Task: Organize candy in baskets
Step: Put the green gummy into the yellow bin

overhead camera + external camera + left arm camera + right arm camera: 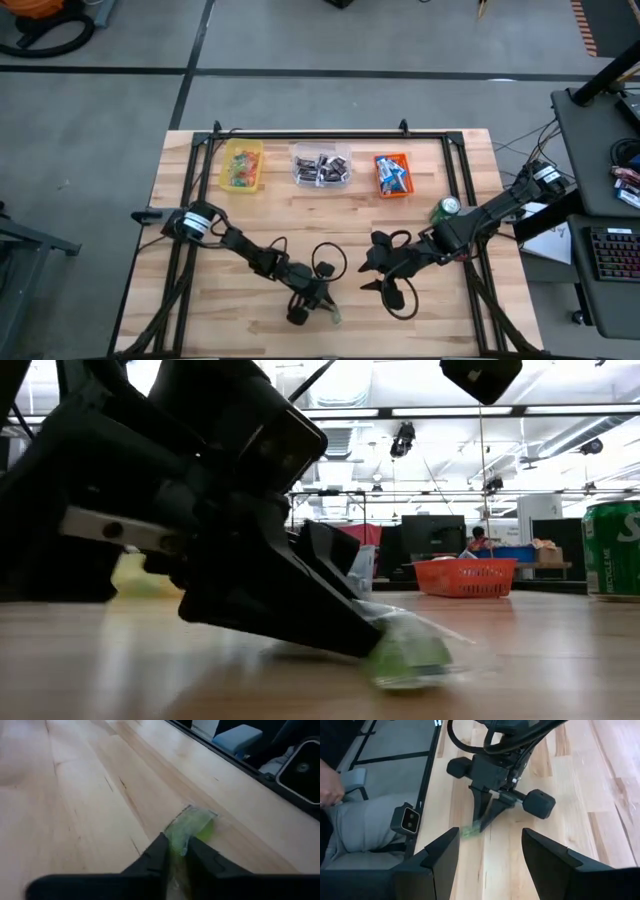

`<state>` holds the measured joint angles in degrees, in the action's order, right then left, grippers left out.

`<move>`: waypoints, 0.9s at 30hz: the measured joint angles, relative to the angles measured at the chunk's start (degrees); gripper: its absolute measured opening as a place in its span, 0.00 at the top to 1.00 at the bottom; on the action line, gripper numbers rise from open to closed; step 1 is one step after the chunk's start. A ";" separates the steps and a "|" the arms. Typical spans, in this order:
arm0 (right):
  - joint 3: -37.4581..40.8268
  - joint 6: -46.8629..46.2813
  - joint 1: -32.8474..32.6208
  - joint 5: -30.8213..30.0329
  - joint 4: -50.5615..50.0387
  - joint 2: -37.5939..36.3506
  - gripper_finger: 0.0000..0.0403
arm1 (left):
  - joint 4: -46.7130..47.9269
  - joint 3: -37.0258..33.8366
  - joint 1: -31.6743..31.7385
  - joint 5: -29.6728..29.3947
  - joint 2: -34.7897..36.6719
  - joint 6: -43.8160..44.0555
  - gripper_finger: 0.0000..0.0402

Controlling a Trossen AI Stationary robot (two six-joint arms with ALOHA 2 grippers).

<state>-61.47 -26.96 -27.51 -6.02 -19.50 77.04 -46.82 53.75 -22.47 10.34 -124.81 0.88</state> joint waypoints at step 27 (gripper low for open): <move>2.71 0.41 0.02 -4.71 -3.61 0.02 0.50 | 60.99 -28.30 26.16 -50.66 70.37 19.34 1.00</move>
<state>-58.76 -26.55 -27.49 -10.73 -23.11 77.06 14.17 25.44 3.69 -40.32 -54.44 20.22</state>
